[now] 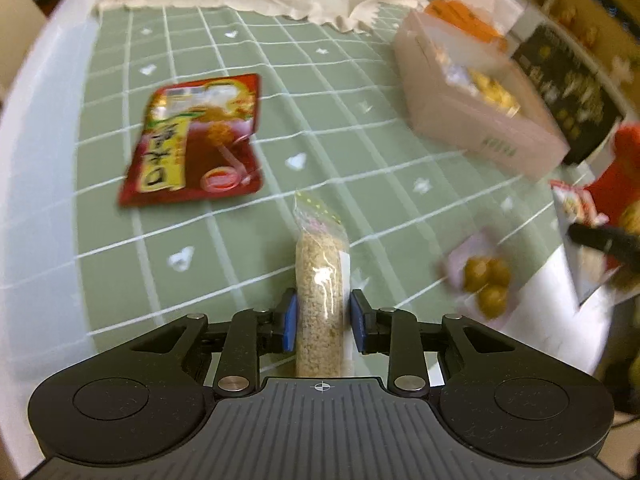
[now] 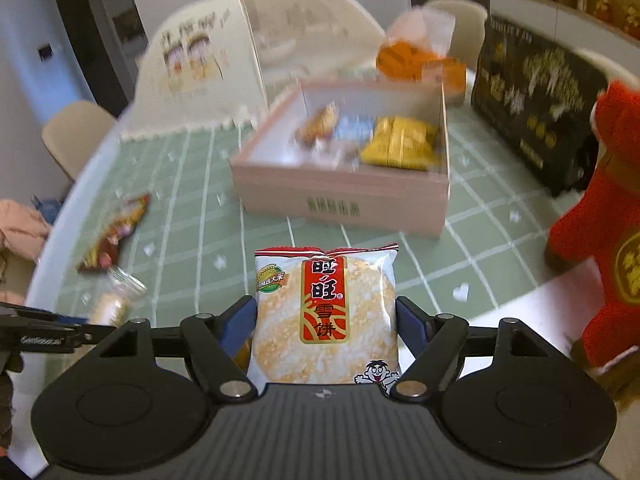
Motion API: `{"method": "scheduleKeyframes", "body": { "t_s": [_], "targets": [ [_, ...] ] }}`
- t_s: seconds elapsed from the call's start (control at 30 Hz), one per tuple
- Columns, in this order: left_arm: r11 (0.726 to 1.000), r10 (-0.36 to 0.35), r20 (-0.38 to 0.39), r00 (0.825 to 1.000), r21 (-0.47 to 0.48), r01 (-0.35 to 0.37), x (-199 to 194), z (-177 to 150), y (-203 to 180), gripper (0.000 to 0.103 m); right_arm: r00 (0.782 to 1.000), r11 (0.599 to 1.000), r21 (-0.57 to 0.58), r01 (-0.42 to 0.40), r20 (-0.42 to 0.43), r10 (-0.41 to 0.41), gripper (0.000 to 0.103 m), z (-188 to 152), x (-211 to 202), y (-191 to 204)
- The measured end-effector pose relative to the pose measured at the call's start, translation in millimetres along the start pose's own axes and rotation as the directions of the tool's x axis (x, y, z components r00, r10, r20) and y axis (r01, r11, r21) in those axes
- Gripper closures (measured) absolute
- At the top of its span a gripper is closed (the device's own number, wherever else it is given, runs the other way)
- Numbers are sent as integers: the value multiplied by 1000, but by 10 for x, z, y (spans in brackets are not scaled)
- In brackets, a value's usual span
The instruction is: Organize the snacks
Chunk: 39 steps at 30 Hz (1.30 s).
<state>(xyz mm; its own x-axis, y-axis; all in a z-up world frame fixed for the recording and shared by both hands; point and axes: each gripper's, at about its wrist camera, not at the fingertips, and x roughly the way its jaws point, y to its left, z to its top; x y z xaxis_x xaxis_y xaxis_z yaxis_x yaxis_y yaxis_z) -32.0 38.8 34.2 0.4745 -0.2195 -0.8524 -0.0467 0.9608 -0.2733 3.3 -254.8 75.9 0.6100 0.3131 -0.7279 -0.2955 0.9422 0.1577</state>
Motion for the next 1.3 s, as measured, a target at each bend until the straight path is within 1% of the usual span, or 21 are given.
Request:
{"method": "scheduleKeyframes", "body": {
  "t_s": [0.07, 0.1, 0.17, 0.23, 0.3, 0.37, 0.43, 0.5, 0.53, 0.6, 0.67, 0.7, 0.73, 0.87, 0.9, 0.93, 1.03, 1.1, 1.2, 1.27, 1.3],
  "targets": [
    [998, -62, 43, 997, 10, 61, -79, 156, -77, 72, 999, 1000, 0, 4, 34, -4, 28, 35, -81, 8],
    [996, -81, 72, 994, 36, 78, -137, 260, -158, 72, 999, 1000, 1, 10, 45, -10, 28, 52, -120, 10],
    [986, -132, 150, 980, 122, 114, -292, 516, -387, 72, 998, 1000, 4, 21, 60, -22, 27, 89, -173, 0],
    [969, -187, 223, 957, 201, 143, -433, 817, -648, 72, 997, 999, 3, 34, 70, -34, 27, 119, -213, -10],
    [960, -223, 288, 931, 231, 158, -505, 1123, -862, 71, 996, 999, 7, 44, 73, -45, 27, 142, -228, -29],
    [948, -264, 331, 906, 264, 179, -523, 1408, -1078, 71, 996, 999, 13, 48, 78, -49, 27, 160, -239, -24],
    [930, -307, 356, 883, 310, 199, -493, 1632, -1269, 71, 995, 998, 0, 55, 88, -55, 28, 176, -267, 18],
    [921, -338, 355, 872, 314, 229, -386, 1844, -1416, 71, 993, 997, -12, 73, 98, -71, 28, 204, -306, 61],
    [920, -347, 350, 870, 306, 244, -326, 1917, -1456, 71, 992, 997, -19, 79, 104, -77, 28, 224, -339, 86],
    [915, -365, 321, 874, 296, 274, -101, 2063, -1510, 70, 989, 995, -31, 90, 118, -86, 28, 252, -413, 125],
    [917, -360, 268, 894, 281, 285, 166, 2163, -1523, 72, 987, 994, -38, 102, 128, -96, 28, 275, -474, 135],
    [921, -353, 260, 899, 263, 286, 257, 2170, -1501, 72, 986, 993, -37, 113, 129, -107, 28, 282, -495, 136],
    [924, -355, 273, 894, 245, 292, 283, 2159, -1470, 72, 985, 991, -35, 127, 125, -122, 28, 289, -507, 130],
    [914, -405, 312, 860, 159, 373, 188, 1995, -1211, 72, 982, 987, -25, 158, 108, -154, 27, 323, -518, 58],
    [913, -407, 321, 855, 137, 384, 153, 1915, -1120, 72, 982, 987, -19, 161, 102, -158, 28, 358, -496, 31],
    [915, -404, 324, 856, 122, 386, 139, 1847, -1057, 72, 982, 987, -14, 163, 100, -161, 28, 395, -478, 10],
    [921, -386, 288, 877, 60, 385, 136, 1555, -794, 72, 982, 989, 0, 147, 116, -146, 27, 652, -381, -47],
    [927, -362, 250, 898, -7, 376, 158, 1300, -628, 72, 981, 991, 5, 136, 137, -135, 27, 894, -278, -59],
    [928, -342, 211, 916, -74, 364, 179, 947, -418, 72, 976, 987, 3, 163, 148, -162, 27, 1331, -5, -70],
    [937, -320, 176, 931, -87, 339, 166, 759, -313, 72, 977, 988, -8, 152, 154, -149, 27, 1612, 242, -75],
    [942, -306, 162, 938, -88, 323, 161, 689, -265, 72, 982, 991, -6, 134, 137, -132, 25, 1751, 417, -95]
  ]
}}
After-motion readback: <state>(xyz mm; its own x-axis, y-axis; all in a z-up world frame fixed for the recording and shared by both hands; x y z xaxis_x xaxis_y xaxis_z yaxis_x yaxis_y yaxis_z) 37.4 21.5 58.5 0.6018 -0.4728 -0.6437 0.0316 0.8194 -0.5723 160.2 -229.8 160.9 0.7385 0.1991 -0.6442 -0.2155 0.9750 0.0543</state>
